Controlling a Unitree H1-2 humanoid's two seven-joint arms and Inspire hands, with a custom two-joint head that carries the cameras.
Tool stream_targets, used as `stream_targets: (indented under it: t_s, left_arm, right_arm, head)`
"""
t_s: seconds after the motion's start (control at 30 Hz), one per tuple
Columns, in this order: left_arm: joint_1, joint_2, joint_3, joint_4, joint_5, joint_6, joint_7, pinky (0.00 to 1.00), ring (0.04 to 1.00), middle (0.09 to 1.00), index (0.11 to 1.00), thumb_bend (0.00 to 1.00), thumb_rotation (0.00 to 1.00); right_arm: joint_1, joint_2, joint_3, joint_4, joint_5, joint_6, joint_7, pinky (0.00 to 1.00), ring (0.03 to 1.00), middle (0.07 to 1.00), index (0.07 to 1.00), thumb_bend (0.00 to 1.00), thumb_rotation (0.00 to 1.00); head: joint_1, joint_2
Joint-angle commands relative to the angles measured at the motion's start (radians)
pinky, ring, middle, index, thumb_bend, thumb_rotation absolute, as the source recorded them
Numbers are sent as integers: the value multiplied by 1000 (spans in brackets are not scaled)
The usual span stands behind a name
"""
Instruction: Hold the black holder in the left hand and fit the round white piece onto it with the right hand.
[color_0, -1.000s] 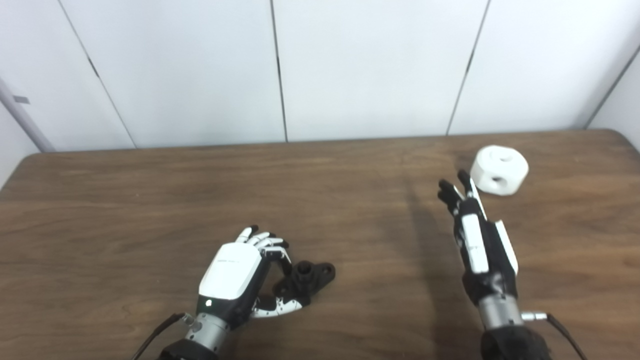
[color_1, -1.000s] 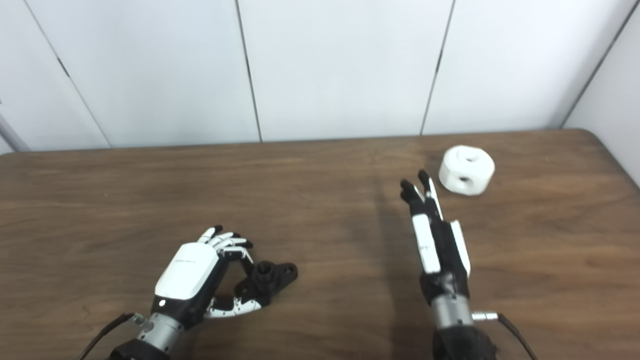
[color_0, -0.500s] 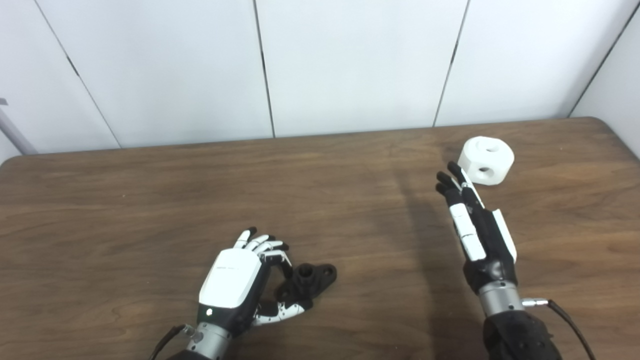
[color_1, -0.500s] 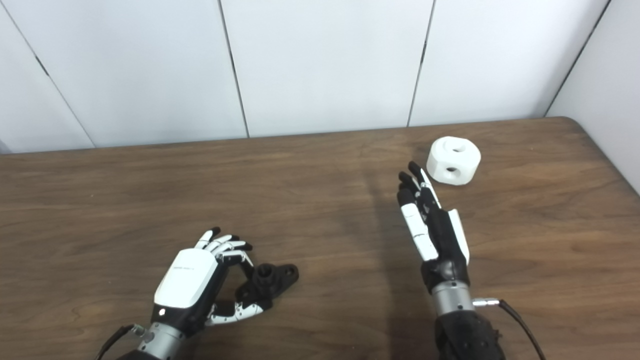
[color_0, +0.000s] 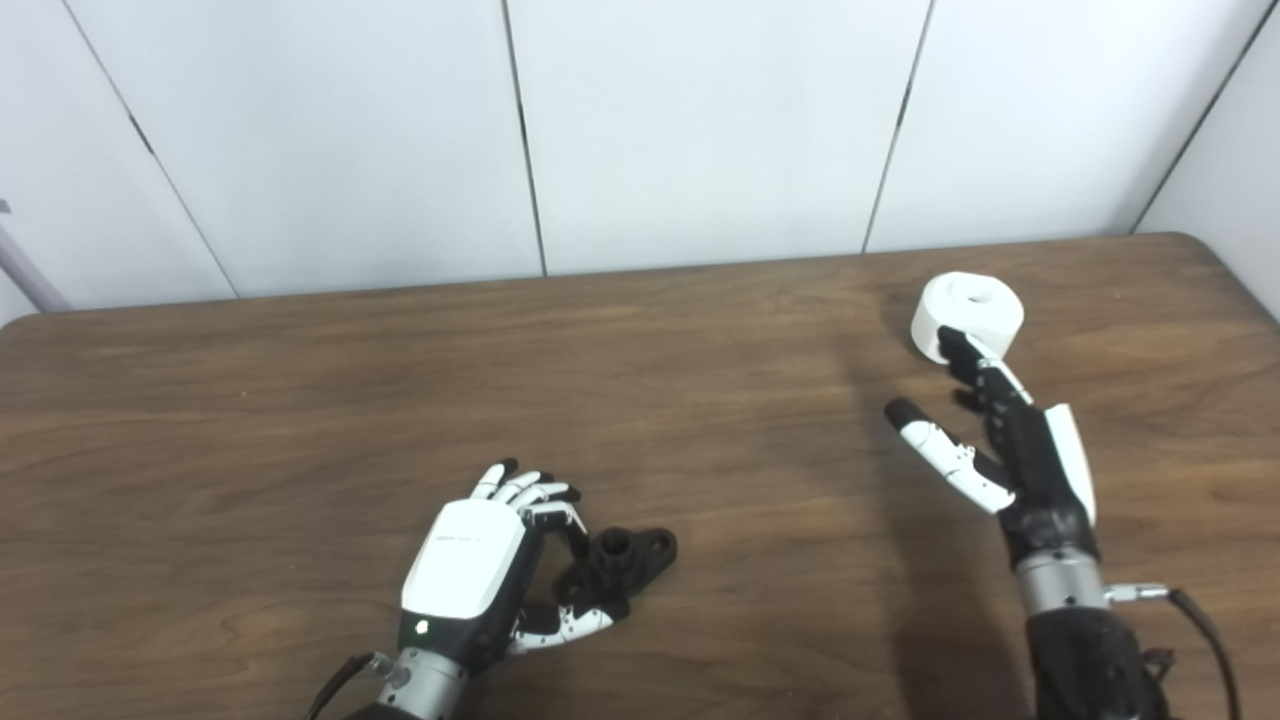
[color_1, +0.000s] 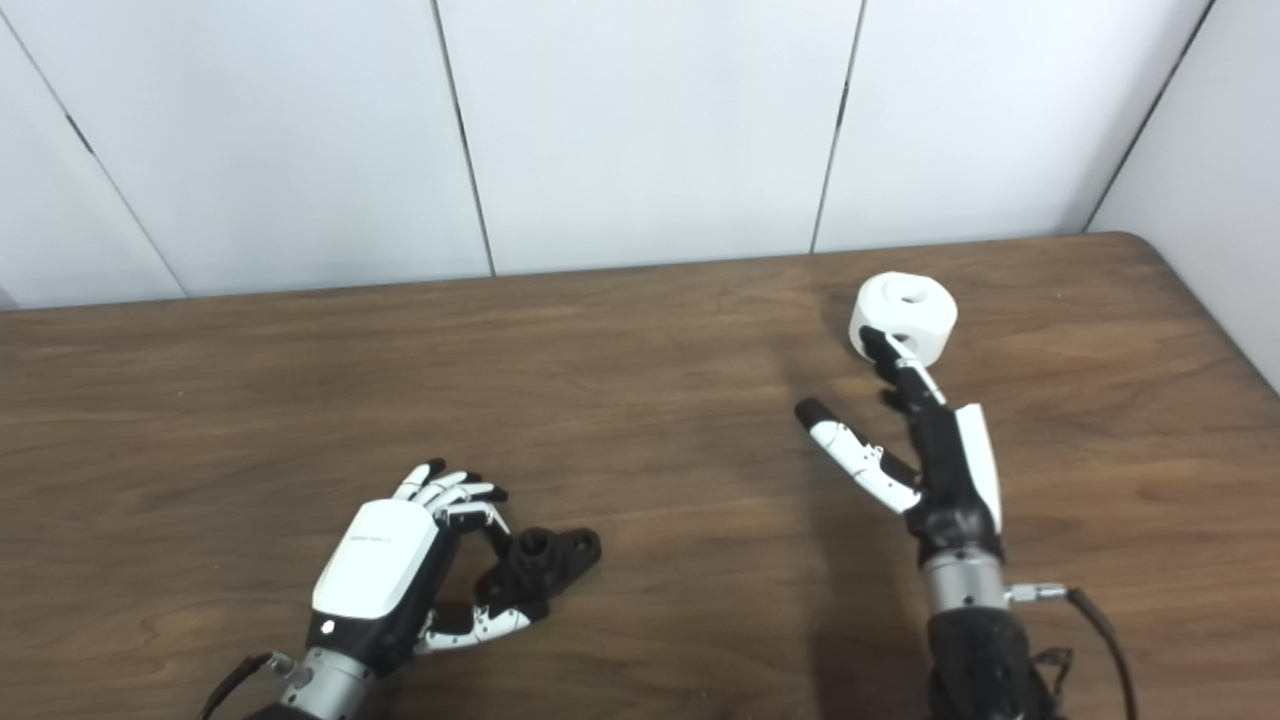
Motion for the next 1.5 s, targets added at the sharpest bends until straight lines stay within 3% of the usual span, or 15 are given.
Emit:
stream_targets:
  t_s: [0.0,0.3,0.53,0.73,1.0,1.2,1.47]
  left_arm:
    - [3,3,-11,21,26,-19,-11,949,854,777,486,522,50]
    - [18,22,7,11,23,-31,-7,920,836,765,486,522,48]
    - [26,35,28,-8,18,-34,-33,898,822,757,485,522,48]
    - [25,38,38,-27,17,-34,-63,861,807,743,485,522,47]
    - [29,31,50,-36,15,-36,-78,851,804,740,485,522,47]
    - [31,29,53,-38,21,-36,-86,845,801,737,485,522,47]
    - [31,30,53,-39,29,-40,-85,839,798,732,485,522,47]
  right_arm:
    - [-57,-46,-21,-41,-46,23,1,949,930,900,833,775,475]
    - [-145,-194,-27,-7,-182,88,42,937,964,945,792,874,471]
    - [-225,-255,-16,54,-240,117,74,998,999,974,774,910,386]
    - [-308,-312,-5,154,-246,131,137,1000,1000,993,775,914,277]
    - [-413,-401,68,314,-288,130,206,1000,1000,997,796,947,297]
    - [-488,-424,112,439,-296,119,210,1000,1000,984,800,977,292]
    - [-549,-432,156,539,-322,134,239,1000,1000,978,818,943,282]
  head:
    - [-6,-3]
    - [-107,-39]
    - [-188,-67]
    - [-207,-67]
    - [-205,-66]
    - [-199,-65]
    - [-196,-70]
